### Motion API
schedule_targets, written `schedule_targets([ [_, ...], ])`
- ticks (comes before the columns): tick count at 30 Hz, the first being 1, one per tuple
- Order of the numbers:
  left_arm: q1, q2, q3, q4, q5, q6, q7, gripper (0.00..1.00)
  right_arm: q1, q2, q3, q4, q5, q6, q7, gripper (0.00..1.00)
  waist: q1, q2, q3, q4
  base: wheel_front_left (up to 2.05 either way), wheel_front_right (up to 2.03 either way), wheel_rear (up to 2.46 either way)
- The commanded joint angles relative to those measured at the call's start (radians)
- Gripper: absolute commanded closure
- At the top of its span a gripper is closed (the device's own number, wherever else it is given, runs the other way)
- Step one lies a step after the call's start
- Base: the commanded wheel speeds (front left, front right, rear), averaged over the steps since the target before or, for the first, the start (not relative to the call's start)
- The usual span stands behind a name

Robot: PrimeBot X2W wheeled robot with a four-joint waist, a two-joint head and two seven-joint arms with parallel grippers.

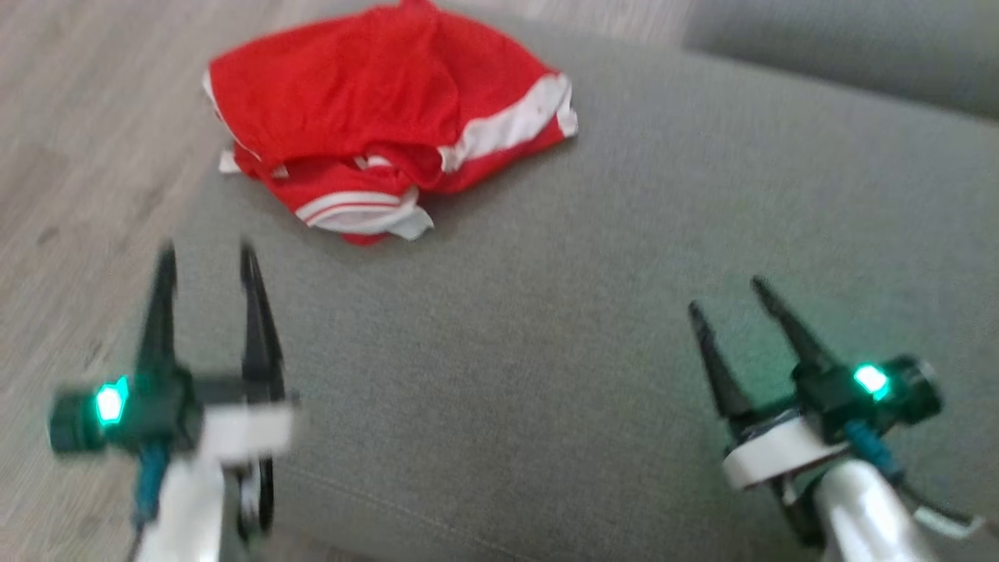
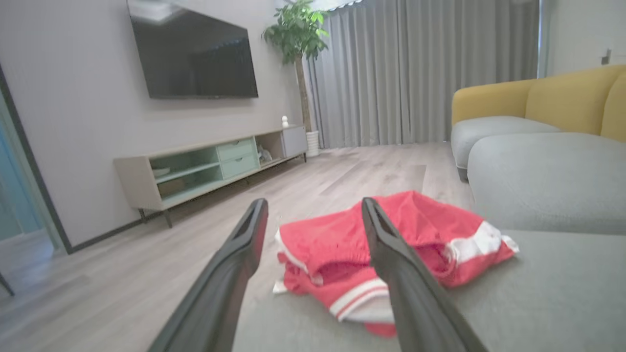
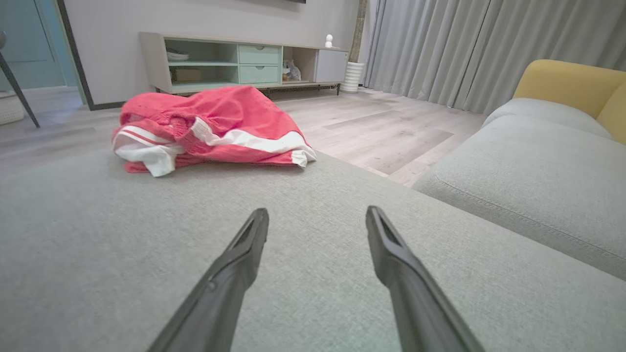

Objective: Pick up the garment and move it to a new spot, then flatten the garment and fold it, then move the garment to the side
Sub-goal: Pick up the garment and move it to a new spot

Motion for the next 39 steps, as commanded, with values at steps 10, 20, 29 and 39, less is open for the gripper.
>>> schedule_targets([
  [10, -0.475, 0.034, 0.1, 0.257, -0.035, -0.058, -0.01, 0.0, -0.105, -0.168, -0.005, -0.086, -0.03, -0.001, -0.011, 0.0, -0.0002, 0.0, 0.3, -0.036, 0.0, 0.0, 0.0],
  [20, -0.804, 0.007, 0.051, 0.67, -0.088, -0.149, 0.003, 0.0, -0.105, -0.257, -0.033, -0.137, -0.032, -0.001, -0.011, 0.0, -0.0002, 0.0, 0.415, -0.037, 0.0, 0.0, 0.0],
  [29, -0.972, 0.005, -0.007, 0.975, -0.101, -0.198, 0.039, 1.0, -0.118, -0.274, -0.038, -0.161, -0.036, -0.001, -0.011, 0.0, -0.0002, 0.0, 0.468, -0.057, 0.0, 0.0, 0.0],
  [39, -1.042, 0.042, -0.054, 0.987, -0.064, -0.196, -0.008, 1.0, -0.135, -0.242, -0.013, -0.137, -0.027, -0.001, -0.011, 0.0, -0.0002, 0.0, 0.408, -0.071, 0.0, 0.0, 0.0],
])
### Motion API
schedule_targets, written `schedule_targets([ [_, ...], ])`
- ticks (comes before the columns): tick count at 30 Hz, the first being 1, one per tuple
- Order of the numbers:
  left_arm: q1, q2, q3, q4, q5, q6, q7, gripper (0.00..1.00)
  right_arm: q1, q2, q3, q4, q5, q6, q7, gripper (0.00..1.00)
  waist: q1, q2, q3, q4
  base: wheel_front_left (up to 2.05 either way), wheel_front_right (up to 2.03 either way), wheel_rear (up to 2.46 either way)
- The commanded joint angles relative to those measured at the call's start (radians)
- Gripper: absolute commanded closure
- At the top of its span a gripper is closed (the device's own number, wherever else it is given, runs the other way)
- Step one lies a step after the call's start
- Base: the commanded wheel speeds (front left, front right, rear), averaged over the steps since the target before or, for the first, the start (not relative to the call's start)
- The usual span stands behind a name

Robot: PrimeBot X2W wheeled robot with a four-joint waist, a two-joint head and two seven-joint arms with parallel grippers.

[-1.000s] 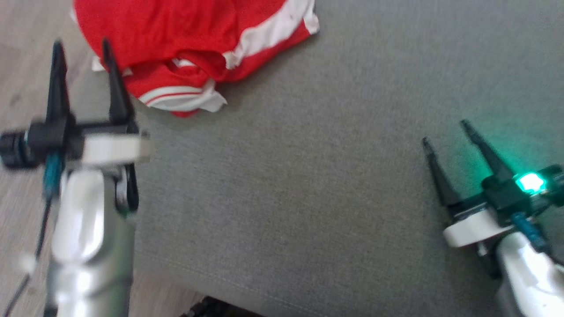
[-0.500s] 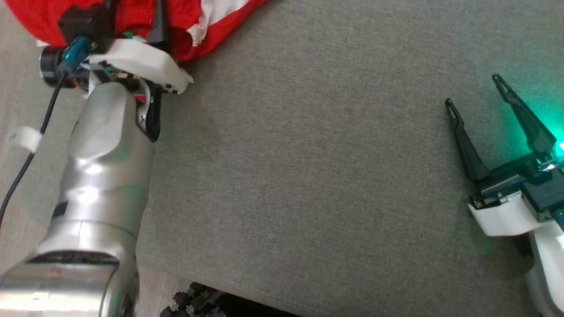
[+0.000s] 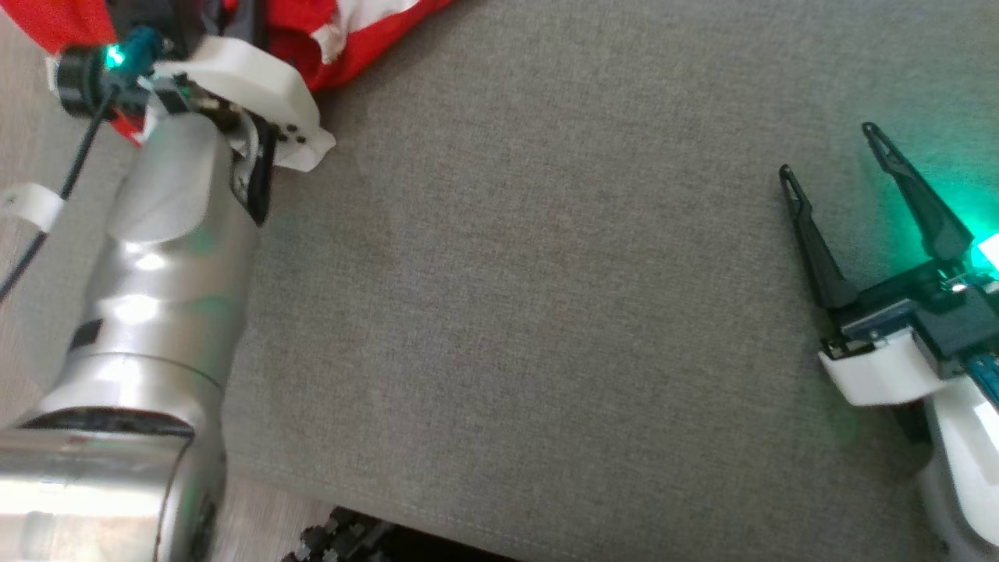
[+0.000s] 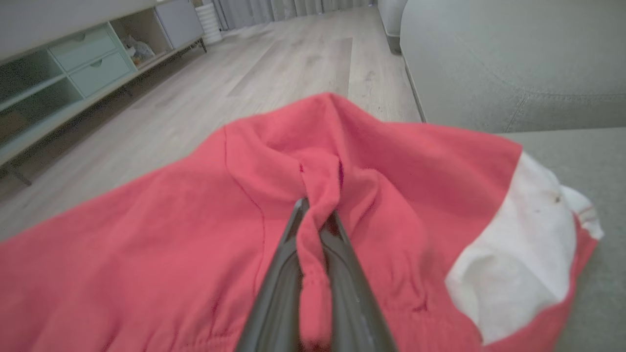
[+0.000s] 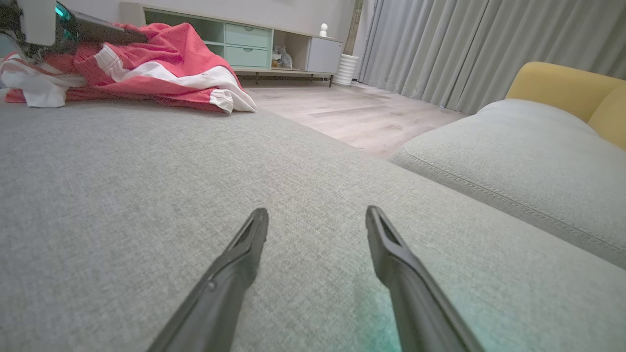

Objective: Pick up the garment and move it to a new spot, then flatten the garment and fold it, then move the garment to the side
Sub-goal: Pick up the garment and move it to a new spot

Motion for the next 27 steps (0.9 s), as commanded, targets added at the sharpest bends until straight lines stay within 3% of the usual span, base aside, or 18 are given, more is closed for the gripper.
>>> schedule_targets([
  [1, -0.034, 0.072, 0.012, -0.051, 0.011, 0.004, -0.012, 1.0, 0.01, 0.003, 0.014, 0.09, 0.002, -0.001, 0.021, 0.0, -0.0002, 0.0, -0.039, -0.012, 0.0, 0.0, 0.0],
  [10, -0.08, 0.166, -0.04, -0.229, 0.058, -0.005, -0.009, 1.0, -0.021, 0.121, 0.07, 0.141, 0.034, -0.001, 0.021, 0.0, -0.0002, 0.0, -0.212, -0.112, 0.0, 0.0, 0.0],
  [18, -0.092, 0.213, -0.126, -0.405, 0.047, -0.023, 0.083, 1.0, -0.003, 0.213, 0.082, 0.16, 0.055, -0.001, 0.021, 0.0, -0.0002, 0.0, -0.357, -0.263, 0.0, 0.0, 0.0],
  [27, -0.075, 0.248, -0.337, -0.733, -0.13, -0.024, 0.253, 1.0, 0.025, 0.262, 0.086, 0.135, 0.085, -0.001, 0.021, 0.0, -0.0002, 0.0, -0.429, -0.481, 0.0, 0.0, 0.0],
])
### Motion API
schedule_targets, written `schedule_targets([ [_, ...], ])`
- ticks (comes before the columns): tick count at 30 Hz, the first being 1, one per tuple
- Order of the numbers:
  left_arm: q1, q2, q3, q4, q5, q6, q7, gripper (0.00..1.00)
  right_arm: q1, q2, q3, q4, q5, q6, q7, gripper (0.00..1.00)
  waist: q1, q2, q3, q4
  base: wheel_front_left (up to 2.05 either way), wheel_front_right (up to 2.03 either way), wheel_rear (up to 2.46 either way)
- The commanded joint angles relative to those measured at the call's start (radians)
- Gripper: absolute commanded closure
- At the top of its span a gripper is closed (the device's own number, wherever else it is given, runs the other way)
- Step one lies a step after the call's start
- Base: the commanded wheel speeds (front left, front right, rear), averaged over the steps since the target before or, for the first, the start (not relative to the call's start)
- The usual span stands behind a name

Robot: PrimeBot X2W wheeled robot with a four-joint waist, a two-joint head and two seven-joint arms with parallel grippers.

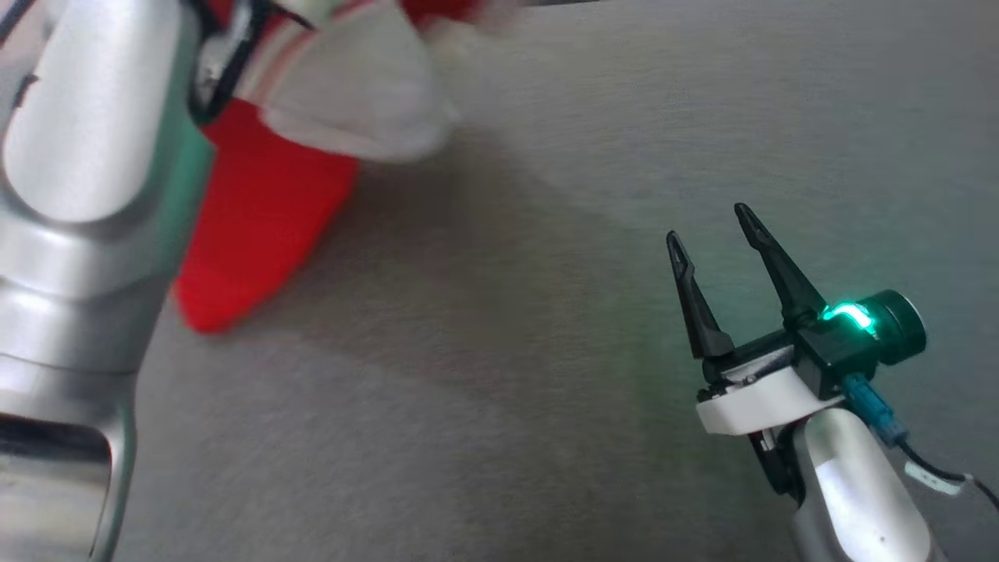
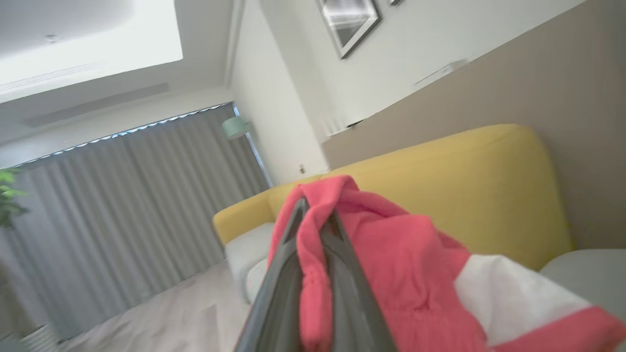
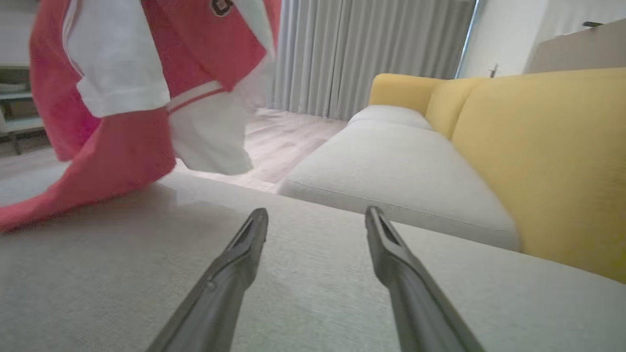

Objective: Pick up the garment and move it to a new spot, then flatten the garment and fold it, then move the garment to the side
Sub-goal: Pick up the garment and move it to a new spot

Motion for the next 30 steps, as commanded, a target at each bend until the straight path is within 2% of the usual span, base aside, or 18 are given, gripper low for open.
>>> schedule_targets([
  [1, -0.038, 0.043, 0.006, -0.069, -0.028, 0.002, 0.023, 1.0, -0.004, 0.014, 0.025, -0.038, 0.014, -0.001, 0.0, 0.0, 0.0001, 0.0, -0.052, -0.127, 0.0, 0.0, 0.0],
  [5, -0.024, 0.018, -0.041, -0.12, -0.119, 0.002, 0.063, 1.0, -0.015, 0.016, 0.042, -0.051, 0.047, -0.001, 0.0, 0.0, 0.0001, 0.0, -0.018, -0.203, 0.0, 0.0, 0.0],
  [9, 0.029, -0.014, -0.114, -0.094, -0.201, 0.002, 0.085, 1.0, -0.034, 0.017, 0.055, -0.066, 0.083, -0.001, 0.0, 0.0, 0.0001, 0.0, 0.043, -0.251, 0.0, 0.0, 0.0],
  [12, 0.085, -0.028, -0.169, -0.019, -0.225, 0.002, 0.051, 1.0, -0.05, 0.017, 0.065, -0.071, 0.098, -0.001, 0.0, 0.0, 0.0001, 0.0, 0.09, -0.267, 0.0, 0.0, 0.0],
  [15, 0.149, -0.052, -0.205, 0.087, -0.217, 0.005, -0.033, 1.0, -0.061, 0.017, 0.075, -0.071, 0.106, -0.001, 0.0, 0.0, 0.0001, 0.0, 0.122, -0.269, 0.0, 0.0, 0.0],
  [17, 0.188, -0.075, -0.232, 0.164, -0.205, 0.005, -0.09, 0.63, -0.064, 0.017, 0.076, -0.068, 0.106, -0.001, 0.0, 0.0, 0.0001, 0.0, 0.134, -0.26, 0.0, 0.0, 0.0],
  [18, 0.205, -0.09, -0.234, 0.203, -0.206, 0.012, -0.121, 0.0, -0.064, 0.017, 0.073, -0.067, 0.104, -0.001, 0.0, 0.0, 0.0001, 0.0, 0.136, -0.253, 0.0, 0.0, 0.0],
  [22, 0.258, -0.137, -0.246, 0.318, -0.188, 0.049, -0.225, 0.0, -0.06, 0.017, 0.056, -0.059, 0.09, -0.001, 0.0, 0.0, 0.0001, 0.0, 0.127, -0.214, 0.0, 0.0, 0.0],
  [25, 0.305, -0.153, -0.242, 0.33, -0.162, 0.093, -0.253, 0.0, -0.045, 0.017, 0.039, -0.053, 0.07, -0.001, 0.0, 0.0, 0.0001, 0.0, 0.1, -0.172, 0.0, 0.0, 0.0],
  [30, 0.471, -0.139, -0.125, 0.1, -0.102, 0.195, -0.256, 0.0, -0.003, 0.017, 0.006, -0.044, 0.049, -0.001, 0.0, 0.0, 0.0001, 0.0, 0.039, -0.104, 0.0, 0.0, 0.0],
])
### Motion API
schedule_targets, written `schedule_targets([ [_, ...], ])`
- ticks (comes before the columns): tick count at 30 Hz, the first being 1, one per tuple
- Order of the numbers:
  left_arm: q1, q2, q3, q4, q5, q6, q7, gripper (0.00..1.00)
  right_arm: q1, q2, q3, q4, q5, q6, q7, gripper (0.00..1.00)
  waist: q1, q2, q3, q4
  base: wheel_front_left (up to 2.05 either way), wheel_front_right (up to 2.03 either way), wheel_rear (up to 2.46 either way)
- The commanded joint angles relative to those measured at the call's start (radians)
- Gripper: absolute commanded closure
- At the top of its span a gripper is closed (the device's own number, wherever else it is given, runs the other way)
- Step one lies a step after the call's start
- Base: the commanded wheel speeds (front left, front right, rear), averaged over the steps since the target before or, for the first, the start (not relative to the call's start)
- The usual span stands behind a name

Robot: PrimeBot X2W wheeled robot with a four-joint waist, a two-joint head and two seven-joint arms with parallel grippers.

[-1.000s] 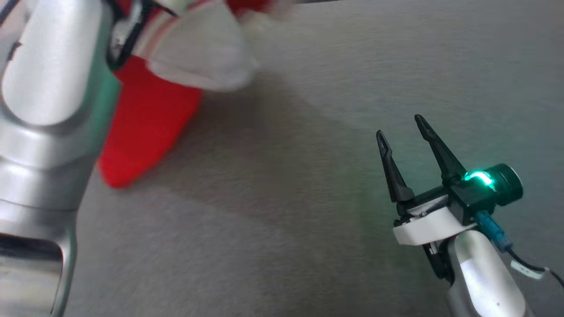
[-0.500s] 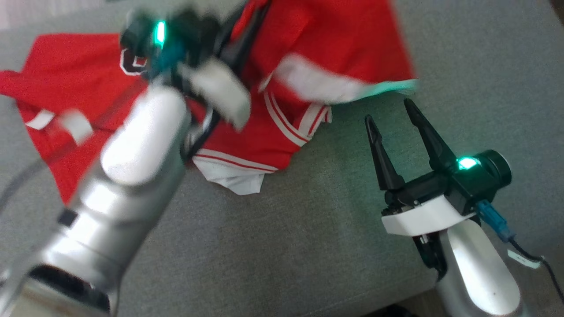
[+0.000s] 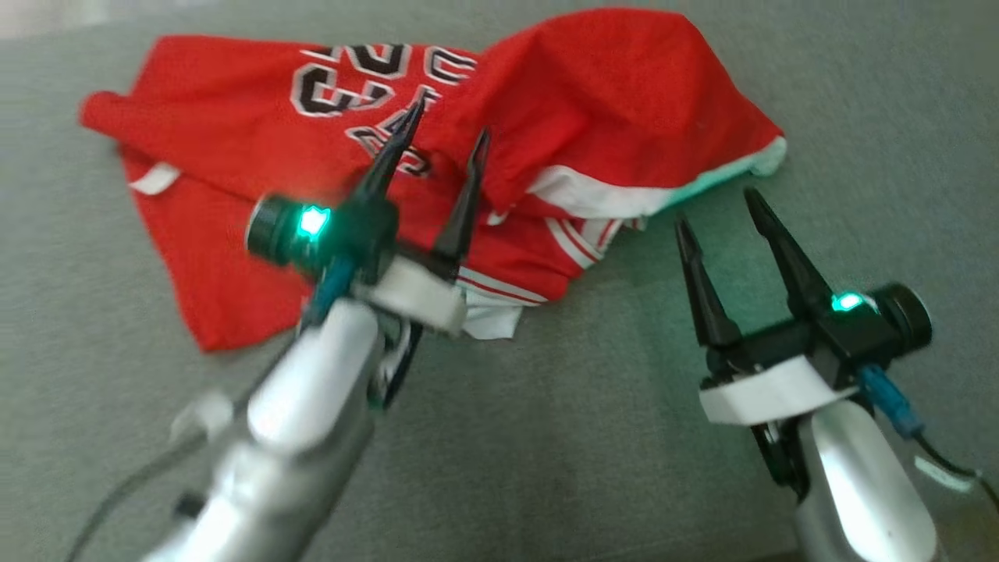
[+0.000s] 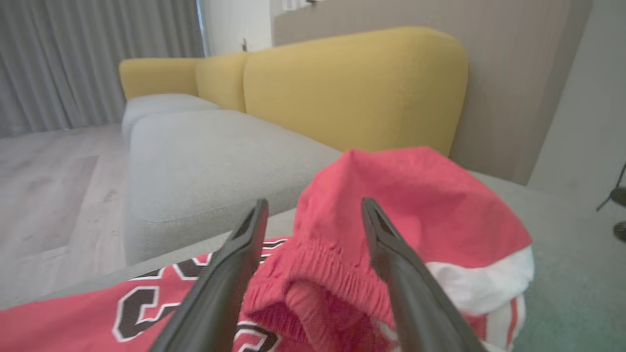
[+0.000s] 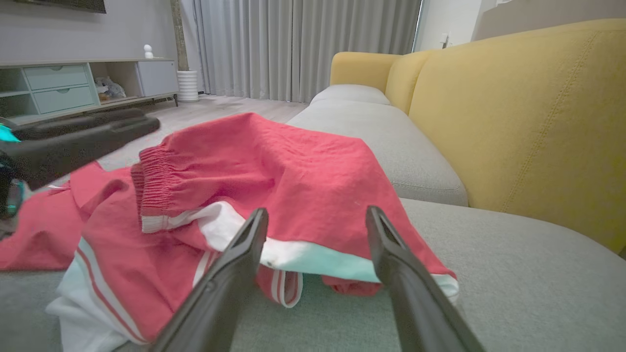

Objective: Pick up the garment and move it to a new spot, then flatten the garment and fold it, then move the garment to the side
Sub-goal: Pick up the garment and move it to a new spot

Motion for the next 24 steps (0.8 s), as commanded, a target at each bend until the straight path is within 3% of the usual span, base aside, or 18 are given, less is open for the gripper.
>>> schedule_targets([
  [1, 0.056, 0.026, 0.062, -0.086, 0.023, 0.022, -0.008, 0.0, 0.023, 0.008, 0.007, -0.025, -0.006, -0.001, 0.0, 0.0, 0.0, 0.0, -0.055, 0.054, 0.0, 0.0, 0.0],
  [7, 0.305, 0.033, 0.196, -0.282, 0.071, 0.071, -0.008, 0.0, 0.074, 0.008, -0.017, -0.018, -0.013, -0.001, 0.0, 0.0, 0.0, 0.0, -0.123, 0.111, 0.0, 0.0, 0.0],
  [14, 0.609, -0.021, 0.369, -0.466, 0.094, 0.062, -0.008, 0.0, 0.149, 0.008, -0.033, -0.014, -0.022, -0.001, 0.0, 0.0, 0.0, 0.0, -0.209, 0.162, 0.0, 0.0, 0.0],
  [19, 0.682, -0.04, 0.385, -0.421, 0.121, 0.035, -0.008, 0.0, 0.184, 0.008, -0.029, -0.009, -0.027, -0.001, 0.0, 0.0, 0.0, 0.0, -0.235, 0.174, 0.0, 0.0, 0.0],
  [24, 0.557, -0.046, 0.343, -0.28, 0.123, -0.015, -0.008, 0.0, 0.164, 0.003, -0.001, -0.009, -0.037, -0.001, 0.0, 0.0, 0.0, 0.0, -0.189, 0.144, 0.0, 0.0, 0.0],
])
